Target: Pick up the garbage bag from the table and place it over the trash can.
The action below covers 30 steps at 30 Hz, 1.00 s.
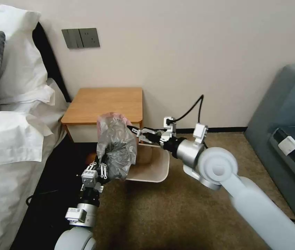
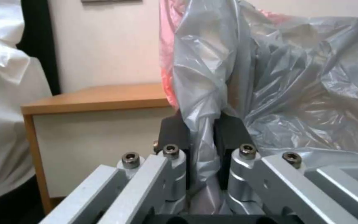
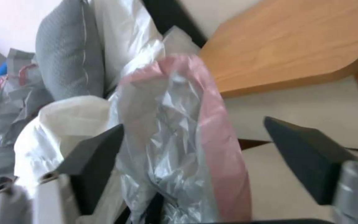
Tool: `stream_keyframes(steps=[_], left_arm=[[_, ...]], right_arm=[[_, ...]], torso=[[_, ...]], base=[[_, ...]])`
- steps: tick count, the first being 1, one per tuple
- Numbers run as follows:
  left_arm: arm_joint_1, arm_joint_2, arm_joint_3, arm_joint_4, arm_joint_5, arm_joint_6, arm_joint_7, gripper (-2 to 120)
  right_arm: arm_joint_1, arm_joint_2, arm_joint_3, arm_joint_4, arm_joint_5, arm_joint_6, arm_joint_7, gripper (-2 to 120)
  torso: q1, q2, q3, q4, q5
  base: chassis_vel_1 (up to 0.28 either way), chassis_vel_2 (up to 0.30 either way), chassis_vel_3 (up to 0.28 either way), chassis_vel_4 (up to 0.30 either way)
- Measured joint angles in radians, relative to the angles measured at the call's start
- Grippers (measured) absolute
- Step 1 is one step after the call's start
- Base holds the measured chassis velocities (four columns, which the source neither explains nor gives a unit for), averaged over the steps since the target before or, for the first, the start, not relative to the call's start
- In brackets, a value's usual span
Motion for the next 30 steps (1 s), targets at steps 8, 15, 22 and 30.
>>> stream_keyframes(steps=[8,15,22,30], left_arm=[[-0.006,-0.002,-0.003,0.007,-0.002,-0.001,-0.002,9],[-0.008,-0.002,-0.004,0.007,-0.006,-0.001,-0.003,9],[0.0,-0.005,-0.005,-0.001,-0.012,0.0,-0.011,9],[0.009,-0.016,-0.003,-0.01,-0.01,0.0,-0.011,9]], right_arm=[[0.018,0.018,-0.033,-0.016,-0.007,0.004,-0.006,52],[0.031,0.028,-0.047,-0.03,-0.022,0.01,-0.008,25],[0.031,0.025,-0.05,-0.025,-0.055,0.016,-0.008,1],[0.018,0.021,-0.048,-0.017,-0.081,0.033,-0.002,0]], torso=[[0.0,0.0,0.0,-0.0001,0.0001],[0.0,0.0,0.0,0.0,0.0001],[0.0,0.0,0.0,-0.0001,0.0001],[0.0,0.0,0.0,-0.0001,0.0001]], base=[[0.0,0.0,0.0,0.0],[0.0,0.0,0.0,0.0],[0.0,0.0,0.0,0.0],[0.0,0.0,0.0,0.0]])
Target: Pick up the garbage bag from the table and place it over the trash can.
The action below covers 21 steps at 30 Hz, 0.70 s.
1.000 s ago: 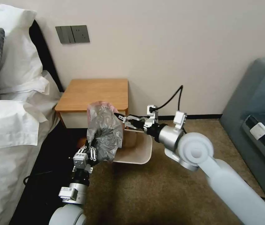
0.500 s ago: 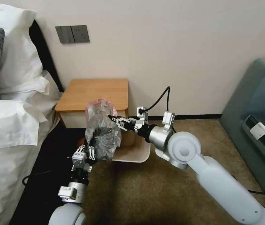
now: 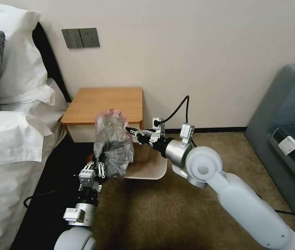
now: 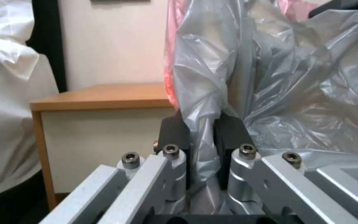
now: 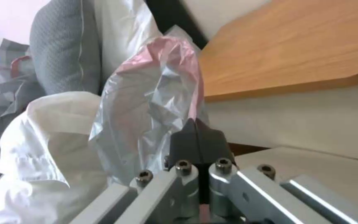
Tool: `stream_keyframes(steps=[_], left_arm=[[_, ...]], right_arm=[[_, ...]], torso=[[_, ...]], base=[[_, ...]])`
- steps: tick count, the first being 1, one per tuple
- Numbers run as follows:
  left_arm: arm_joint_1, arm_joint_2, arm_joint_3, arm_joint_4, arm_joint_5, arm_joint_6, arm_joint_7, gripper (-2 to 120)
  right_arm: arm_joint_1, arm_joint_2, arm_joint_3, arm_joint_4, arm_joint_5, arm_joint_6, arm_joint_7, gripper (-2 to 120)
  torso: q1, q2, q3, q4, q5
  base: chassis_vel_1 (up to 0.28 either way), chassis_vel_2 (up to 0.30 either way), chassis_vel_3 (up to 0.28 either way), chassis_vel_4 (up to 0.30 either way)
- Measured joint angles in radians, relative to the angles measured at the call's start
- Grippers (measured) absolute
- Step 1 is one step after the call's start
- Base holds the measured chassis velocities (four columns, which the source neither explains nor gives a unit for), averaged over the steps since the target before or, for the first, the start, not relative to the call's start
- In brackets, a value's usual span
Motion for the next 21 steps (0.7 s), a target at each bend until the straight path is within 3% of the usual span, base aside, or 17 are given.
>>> stream_keyframes(steps=[14,18,21], left_arm=[[0.004,-0.023,-0.003,-0.007,-0.016,0.009,-0.025,9],[0.001,-0.023,-0.002,-0.007,-0.02,0.009,-0.023,9],[-0.002,-0.02,-0.003,-0.007,-0.024,0.005,-0.013,9]], right_arm=[[-0.079,-0.069,0.127,0.089,0.018,0.006,0.035,0],[-0.085,-0.081,0.145,0.088,0.016,-0.014,-0.007,0],[-0.065,-0.086,0.135,0.071,-0.013,-0.038,-0.088,12]], torso=[[0.0,0.0,0.0,0.0,0.0001],[0.0,0.0,0.0,-0.0001,0.0001],[0.0,0.0,0.0,0.0,0.0]], base=[[0.0,0.0,0.0,0.0],[0.0,0.0,0.0,0.0],[0.0,0.0,0.0,0.0]])
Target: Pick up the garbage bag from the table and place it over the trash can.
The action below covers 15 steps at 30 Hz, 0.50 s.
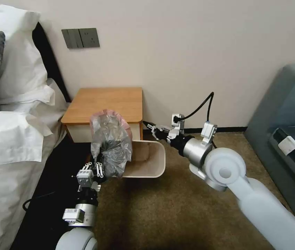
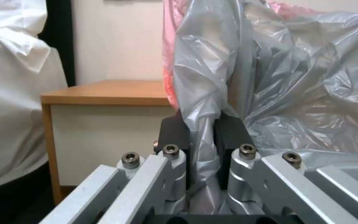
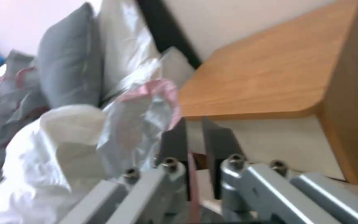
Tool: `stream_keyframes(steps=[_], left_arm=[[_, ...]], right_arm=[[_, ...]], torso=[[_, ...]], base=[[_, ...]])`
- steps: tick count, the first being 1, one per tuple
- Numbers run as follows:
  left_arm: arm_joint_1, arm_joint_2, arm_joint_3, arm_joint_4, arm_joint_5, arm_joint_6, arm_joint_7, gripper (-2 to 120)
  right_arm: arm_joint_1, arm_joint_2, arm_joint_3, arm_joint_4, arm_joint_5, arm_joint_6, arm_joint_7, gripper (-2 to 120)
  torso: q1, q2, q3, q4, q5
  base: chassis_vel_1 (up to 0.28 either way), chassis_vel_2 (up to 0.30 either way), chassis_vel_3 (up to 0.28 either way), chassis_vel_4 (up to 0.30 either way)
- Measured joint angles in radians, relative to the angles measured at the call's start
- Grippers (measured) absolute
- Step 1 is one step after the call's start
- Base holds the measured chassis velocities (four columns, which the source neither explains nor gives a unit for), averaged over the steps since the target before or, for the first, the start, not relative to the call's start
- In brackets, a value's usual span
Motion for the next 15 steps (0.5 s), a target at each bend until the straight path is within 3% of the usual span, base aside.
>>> stream_keyframes(steps=[6,11,15], left_arm=[[0.0,0.006,-0.017,0.001,-0.019,-0.04,0.042,9],[0.001,0.009,-0.026,0.002,-0.022,-0.042,0.053,9],[0.003,0.013,-0.033,0.002,-0.021,-0.042,0.057,9]], right_arm=[[0.065,-0.001,-0.044,-0.104,-0.081,-0.018,-0.189,45],[0.076,0.017,-0.062,-0.127,-0.093,-0.012,-0.202,59],[0.091,0.045,-0.088,-0.141,-0.083,-0.01,-0.204,78]], torso=[[0.0,0.0,0.0,0.0,-0.0001],[0.0,0.0,0.0,0.0001,-0.0001],[0.0,0.0,0.0,0.0,-0.0002]], base=[[0.0,0.0,0.0,0.0],[0.0,0.0,0.0,0.0],[0.0,0.0,0.0,0.0]])
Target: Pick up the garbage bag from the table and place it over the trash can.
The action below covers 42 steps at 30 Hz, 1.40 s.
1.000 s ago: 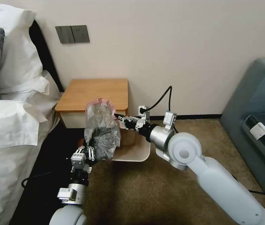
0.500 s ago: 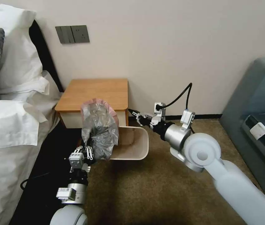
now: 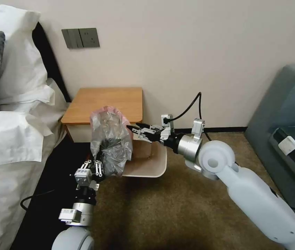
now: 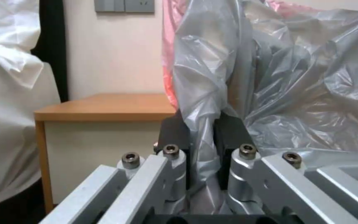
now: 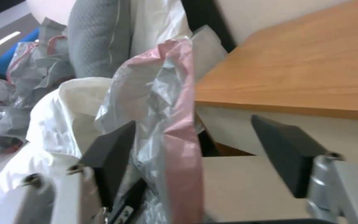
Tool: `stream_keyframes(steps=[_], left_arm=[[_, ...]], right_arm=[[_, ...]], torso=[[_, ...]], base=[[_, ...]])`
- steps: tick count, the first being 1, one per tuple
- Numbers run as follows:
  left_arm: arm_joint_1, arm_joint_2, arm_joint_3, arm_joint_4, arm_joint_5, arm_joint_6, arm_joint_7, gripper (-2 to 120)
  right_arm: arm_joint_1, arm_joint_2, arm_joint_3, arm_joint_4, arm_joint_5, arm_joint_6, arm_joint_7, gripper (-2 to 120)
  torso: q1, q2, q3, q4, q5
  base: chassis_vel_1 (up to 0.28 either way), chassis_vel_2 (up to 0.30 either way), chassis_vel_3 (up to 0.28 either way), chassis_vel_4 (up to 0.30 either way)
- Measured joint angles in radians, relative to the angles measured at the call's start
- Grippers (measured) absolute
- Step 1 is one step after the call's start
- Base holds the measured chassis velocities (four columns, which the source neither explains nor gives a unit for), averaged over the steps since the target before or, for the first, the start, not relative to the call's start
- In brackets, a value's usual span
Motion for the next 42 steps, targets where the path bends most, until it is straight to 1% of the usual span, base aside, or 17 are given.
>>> stream_keyframes(steps=[1,5,8,10,14,15,18,19,21,22,23,26,28,31,33,36,42], left_arm=[[0.0,0.0,0.0,0.0,0.0,0.0,0.0,9],[0.0,0.001,-0.001,-0.001,0.0,0.001,0.001,9],[-0.001,0.0,0.0,-0.001,0.001,0.001,0.002,9],[-0.001,0.0,0.001,-0.001,0.001,0.001,0.003,9],[-0.003,-0.001,0.003,-0.001,0.002,0.002,0.004,9],[-0.003,-0.001,0.003,-0.001,0.002,0.002,0.004,9],[-0.003,-0.002,0.003,-0.001,0.003,0.004,0.005,9],[-0.003,-0.002,0.003,-0.001,0.003,0.004,0.005,9],[-0.003,-0.001,0.003,-0.001,0.003,0.004,0.005,9],[-0.003,-0.001,0.003,-0.001,0.003,0.005,0.005,9],[-0.003,-0.001,0.003,-0.001,0.003,0.005,0.005,9],[-0.002,-0.002,0.004,-0.001,0.003,0.006,0.005,9],[-0.002,-0.003,0.004,-0.001,0.003,0.006,0.005,9],[-0.002,-0.005,0.004,-0.001,0.005,0.006,0.004,9],[-0.002,-0.006,0.004,-0.001,0.005,0.006,0.004,9],[-0.001,-0.007,0.004,-0.003,0.007,0.009,-0.003,9],[0.0,-0.01,0.009,-0.011,-0.006,0.035,-0.03,9]], right_arm=[[0.0,0.0,0.0,0.0,0.0,0.0,0.0,78],[0.02,0.027,-0.025,-0.018,0.01,0.002,0.018,95],[0.027,0.04,-0.038,-0.026,0.018,0.005,0.033,99],[0.029,0.044,-0.042,-0.03,0.022,0.006,0.038,96],[0.03,0.054,-0.054,-0.037,0.024,0.01,0.057,81],[0.03,0.054,-0.054,-0.037,0.024,0.01,0.057,81],[0.028,0.064,-0.054,-0.045,0.023,0.012,0.063,68],[0.028,0.064,-0.054,-0.045,0.023,0.012,0.063,68],[0.028,0.07,-0.052,-0.046,0.024,0.013,0.063,55],[0.029,0.072,-0.051,-0.047,0.024,0.013,0.063,52],[0.029,0.072,-0.051,-0.047,0.024,0.013,0.063,52],[0.03,0.073,-0.051,-0.047,0.025,0.014,0.064,37],[0.03,0.074,-0.051,-0.047,0.024,0.015,0.065,34],[0.026,0.074,-0.051,-0.046,0.021,0.018,0.07,19],[0.025,0.074,-0.05,-0.044,0.02,0.019,0.071,15],[0.017,0.076,-0.043,-0.036,0.017,0.022,0.076,1],[-0.006,0.07,-0.009,-0.008,0.007,0.024,0.092,0]], torso=[[0.0,0.0,0.0,0.0,0.0],[0.0,0.0,0.0,0.0001,0.0],[0.0,0.0,0.0,0.0001,0.0001],[0.0,0.0,0.0,0.0001,0.0001],[0.0,0.0,0.0,0.0,0.0001],[0.0,0.0,0.0,0.0,0.0001],[0.0,0.0,0.0,0.0,0.0001],[0.0,0.0,0.0,0.0,0.0001],[0.0,0.0,0.0,0.0,0.0001],[0.0,0.0,0.0,0.0,0.0001],[0.0,0.0,0.0,0.0,0.0001],[0.0,0.0,0.0,0.0,0.0001],[0.0,0.0,0.0,0.0,0.0001],[0.0,0.0,0.0,0.0,0.0001],[0.0,0.0,0.0,0.0,0.0001],[0.0,0.0,0.0,0.0,0.0001],[0.0,0.0,0.0,0.0,0.0003]], base=[[0.0,0.0,0.0,0.0],[0.0,0.0,0.0,0.0],[0.0,0.0,0.0,0.0],[0.0,0.0,0.0,0.0],[0.0,0.0,0.0,0.0],[0.0,0.0,0.0,0.0],[0.0,0.0,0.0,0.0],[0.0,0.0,0.0,0.0],[0.0,0.0,0.0,0.0],[0.0,0.0,0.0,0.0],[0.0,0.0,0.0,0.0],[0.0,0.0,0.0,0.0],[0.0,0.0,0.0,0.0],[0.0,0.0,0.0,0.0],[0.0,0.0,0.0,0.0],[0.0,0.0,0.0,0.0],[0.0,0.0,0.0,0.0]])
